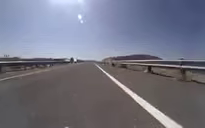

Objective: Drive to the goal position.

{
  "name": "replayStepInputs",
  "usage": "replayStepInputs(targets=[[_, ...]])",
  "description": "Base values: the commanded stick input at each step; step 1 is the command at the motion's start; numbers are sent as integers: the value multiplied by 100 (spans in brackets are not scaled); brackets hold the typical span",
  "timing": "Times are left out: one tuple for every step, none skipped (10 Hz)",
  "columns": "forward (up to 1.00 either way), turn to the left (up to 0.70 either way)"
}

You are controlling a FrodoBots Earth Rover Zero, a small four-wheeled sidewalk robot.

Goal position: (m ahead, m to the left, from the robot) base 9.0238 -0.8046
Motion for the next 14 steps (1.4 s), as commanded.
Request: replayStepInputs(targets=[[100, 0], [100, 0], [100, 0], [100, 0], [100, 0], [100, 0], [100, 0], [100, 0], [100, 0], [100, 0], [100, 0], [100, 0], [100, 0], [100, 0]])
